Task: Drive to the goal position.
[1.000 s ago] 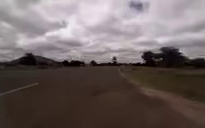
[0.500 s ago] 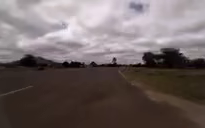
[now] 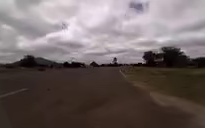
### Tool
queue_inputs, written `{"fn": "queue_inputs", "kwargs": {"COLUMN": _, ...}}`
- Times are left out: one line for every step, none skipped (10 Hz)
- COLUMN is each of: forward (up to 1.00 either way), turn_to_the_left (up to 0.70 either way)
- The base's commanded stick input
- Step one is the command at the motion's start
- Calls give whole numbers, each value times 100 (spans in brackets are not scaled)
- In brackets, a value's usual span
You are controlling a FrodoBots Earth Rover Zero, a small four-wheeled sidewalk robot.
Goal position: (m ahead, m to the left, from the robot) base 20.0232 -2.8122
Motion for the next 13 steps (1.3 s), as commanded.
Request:
{"fn": "queue_inputs", "kwargs": {"forward": 60, "turn_to_the_left": 0}}
{"fn": "queue_inputs", "kwargs": {"forward": 60, "turn_to_the_left": 0}}
{"fn": "queue_inputs", "kwargs": {"forward": 60, "turn_to_the_left": 0}}
{"fn": "queue_inputs", "kwargs": {"forward": 60, "turn_to_the_left": -7}}
{"fn": "queue_inputs", "kwargs": {"forward": 60, "turn_to_the_left": -15}}
{"fn": "queue_inputs", "kwargs": {"forward": 60, "turn_to_the_left": -15}}
{"fn": "queue_inputs", "kwargs": {"forward": 60, "turn_to_the_left": -15}}
{"fn": "queue_inputs", "kwargs": {"forward": 60, "turn_to_the_left": -15}}
{"fn": "queue_inputs", "kwargs": {"forward": 60, "turn_to_the_left": -15}}
{"fn": "queue_inputs", "kwargs": {"forward": 60, "turn_to_the_left": -15}}
{"fn": "queue_inputs", "kwargs": {"forward": 60, "turn_to_the_left": -15}}
{"fn": "queue_inputs", "kwargs": {"forward": 60, "turn_to_the_left": -15}}
{"fn": "queue_inputs", "kwargs": {"forward": 60, "turn_to_the_left": -15}}
